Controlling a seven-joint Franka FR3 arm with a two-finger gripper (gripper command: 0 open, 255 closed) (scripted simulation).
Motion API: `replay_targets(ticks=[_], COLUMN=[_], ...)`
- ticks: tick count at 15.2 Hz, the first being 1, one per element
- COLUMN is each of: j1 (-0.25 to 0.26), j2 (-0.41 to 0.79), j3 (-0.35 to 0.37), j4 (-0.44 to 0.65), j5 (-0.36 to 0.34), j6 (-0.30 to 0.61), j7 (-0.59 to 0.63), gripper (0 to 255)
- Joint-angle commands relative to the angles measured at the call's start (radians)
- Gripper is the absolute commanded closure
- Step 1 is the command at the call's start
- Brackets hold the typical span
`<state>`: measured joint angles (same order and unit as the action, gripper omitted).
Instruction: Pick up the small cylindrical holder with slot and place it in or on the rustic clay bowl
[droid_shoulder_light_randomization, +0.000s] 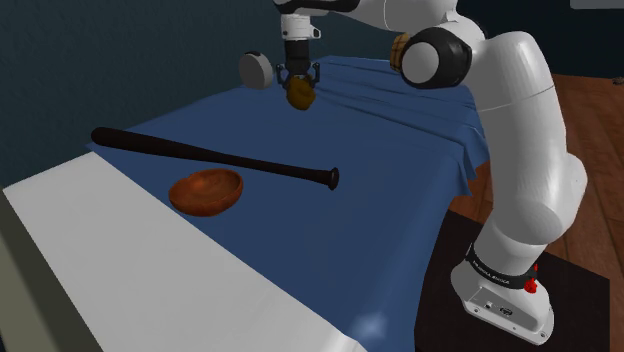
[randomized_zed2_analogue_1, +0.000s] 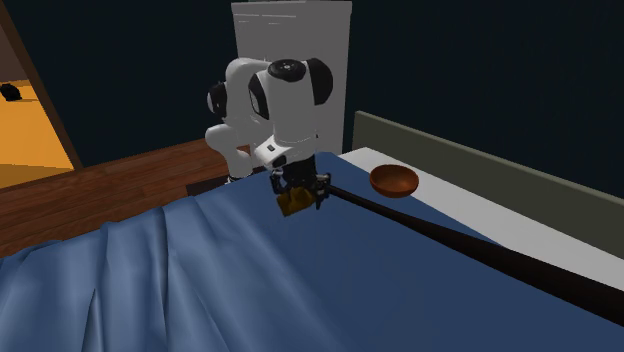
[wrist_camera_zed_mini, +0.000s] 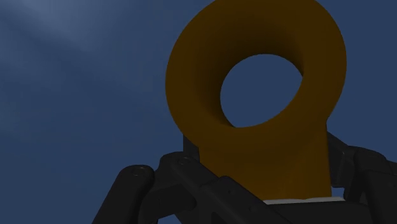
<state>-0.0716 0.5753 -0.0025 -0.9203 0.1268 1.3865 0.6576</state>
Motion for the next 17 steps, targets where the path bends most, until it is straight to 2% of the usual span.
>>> replay_targets(ticks=[1, 9, 17], j1=[0.028, 0.151, 0.273], j2=[-0.037, -0.13, -0.134], j3=[0.007, 0.049, 0.096], j4=[-0.053, -0.207, -0.223], j5=[0.0, -0.004, -0.012], j6=[0.021, 0.104, 0.138], j7=[0.032, 0.184, 0.347], gripper=[255, 255, 255])
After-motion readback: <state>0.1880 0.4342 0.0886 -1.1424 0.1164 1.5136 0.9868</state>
